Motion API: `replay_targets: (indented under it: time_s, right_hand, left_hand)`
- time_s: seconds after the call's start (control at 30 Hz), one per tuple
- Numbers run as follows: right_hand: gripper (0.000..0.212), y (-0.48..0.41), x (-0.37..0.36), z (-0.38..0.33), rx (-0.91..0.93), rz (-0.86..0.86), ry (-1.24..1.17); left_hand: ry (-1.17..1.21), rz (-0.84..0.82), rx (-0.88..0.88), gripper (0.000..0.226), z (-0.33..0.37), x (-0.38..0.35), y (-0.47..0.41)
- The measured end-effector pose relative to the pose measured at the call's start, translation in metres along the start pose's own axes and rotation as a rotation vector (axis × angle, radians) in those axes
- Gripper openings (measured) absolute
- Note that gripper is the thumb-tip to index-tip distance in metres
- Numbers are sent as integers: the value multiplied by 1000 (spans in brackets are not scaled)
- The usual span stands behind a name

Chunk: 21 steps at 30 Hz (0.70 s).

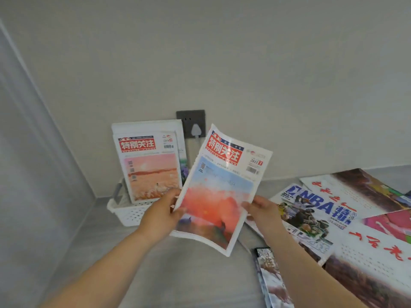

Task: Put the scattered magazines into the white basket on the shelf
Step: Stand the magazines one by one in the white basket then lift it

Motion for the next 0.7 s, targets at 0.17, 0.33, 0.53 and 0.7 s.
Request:
replay_targets:
  time_s: [0.17, 0.33, 0.53, 0.7]
  right_hand:
    - [21, -14, -75, -48, 109, -93, 41]
    - [19, -36, -129, -104, 263, -125, 76]
    - [16, -70, -180, -109, 283, -122, 175]
    - [13, -96, -199, -65, 137, -127, 213]
  left_hand:
    - [122, 251, 113, 28, -57, 71, -12]
    - [259, 429, 80, 11, -83, 127, -40]
    - [257, 534, 173, 12, -122, 158, -81]
    - [261, 491, 270, 19, -165, 145, -99]
Point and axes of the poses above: each hand's wrist, its own y-axis away from the middle knuckle, its own x-axis out of the back of the hand, z = x × y, the point moved 9 cm from there along -y, towards the middle knuckle, and after that the axes turned 2 degrees about -z, right-handed, at the moved point
